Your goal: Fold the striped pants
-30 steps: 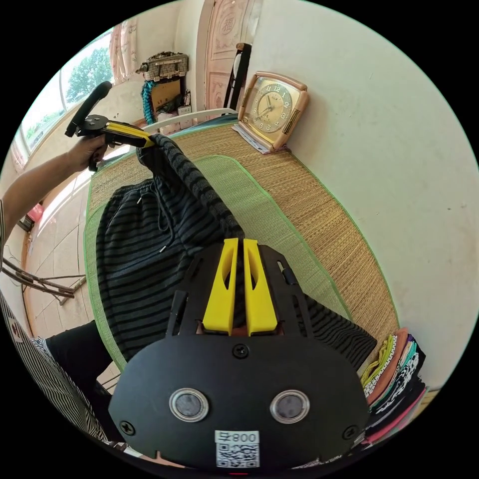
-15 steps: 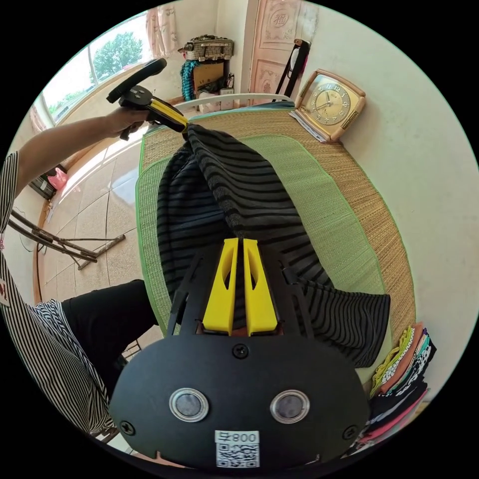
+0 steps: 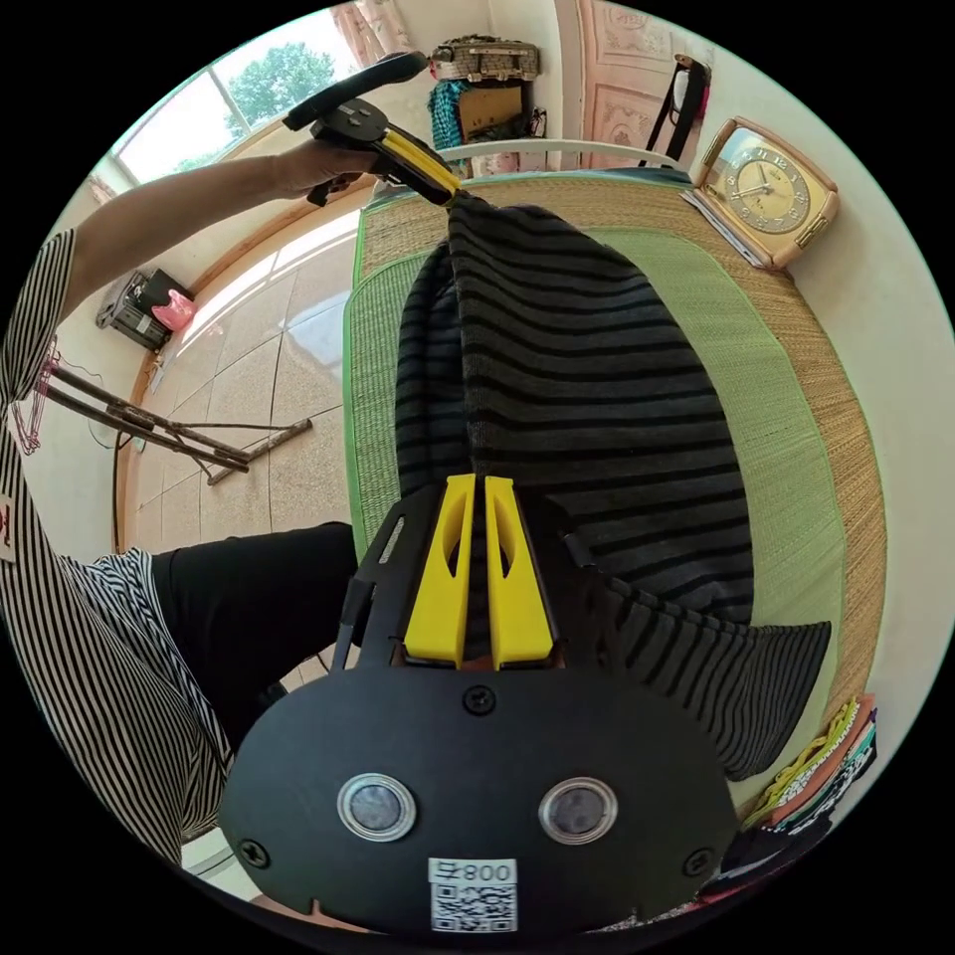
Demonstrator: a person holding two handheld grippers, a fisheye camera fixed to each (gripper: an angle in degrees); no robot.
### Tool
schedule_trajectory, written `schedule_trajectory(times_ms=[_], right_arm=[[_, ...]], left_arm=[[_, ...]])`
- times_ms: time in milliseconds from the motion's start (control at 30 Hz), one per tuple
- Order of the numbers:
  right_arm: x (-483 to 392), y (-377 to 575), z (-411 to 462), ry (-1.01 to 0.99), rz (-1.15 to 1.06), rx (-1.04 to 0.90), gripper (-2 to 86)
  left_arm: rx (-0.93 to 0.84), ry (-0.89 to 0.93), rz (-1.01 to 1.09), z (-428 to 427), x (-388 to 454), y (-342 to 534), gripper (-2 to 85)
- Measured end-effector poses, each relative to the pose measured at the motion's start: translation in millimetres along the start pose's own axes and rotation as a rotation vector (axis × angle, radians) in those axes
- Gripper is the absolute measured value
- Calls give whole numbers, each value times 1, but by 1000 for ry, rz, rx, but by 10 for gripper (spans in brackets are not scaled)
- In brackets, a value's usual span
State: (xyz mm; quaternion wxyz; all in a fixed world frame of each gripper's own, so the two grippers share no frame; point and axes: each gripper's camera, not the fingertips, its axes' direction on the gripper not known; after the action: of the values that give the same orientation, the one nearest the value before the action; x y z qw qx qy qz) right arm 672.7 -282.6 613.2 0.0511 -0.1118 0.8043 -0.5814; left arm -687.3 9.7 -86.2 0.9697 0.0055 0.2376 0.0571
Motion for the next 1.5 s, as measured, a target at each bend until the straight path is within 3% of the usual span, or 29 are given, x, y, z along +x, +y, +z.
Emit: schedule_trajectory(times_ms=[900,1233,1367,1500], right_arm=[[54,3,84,-91,15,-84,6],[73,11,90,-126,52,-50,7],[79,13,91,-129,68,-43,7],[86,14,89,-150,99,-46,7]], left_arm=[[-12,49,-87,65,-66,105,8],[93,85,-307,61,-118,160,4],[258,287,-384,62,-123,179,5],[218,401,-395,96,-118,173,8]])
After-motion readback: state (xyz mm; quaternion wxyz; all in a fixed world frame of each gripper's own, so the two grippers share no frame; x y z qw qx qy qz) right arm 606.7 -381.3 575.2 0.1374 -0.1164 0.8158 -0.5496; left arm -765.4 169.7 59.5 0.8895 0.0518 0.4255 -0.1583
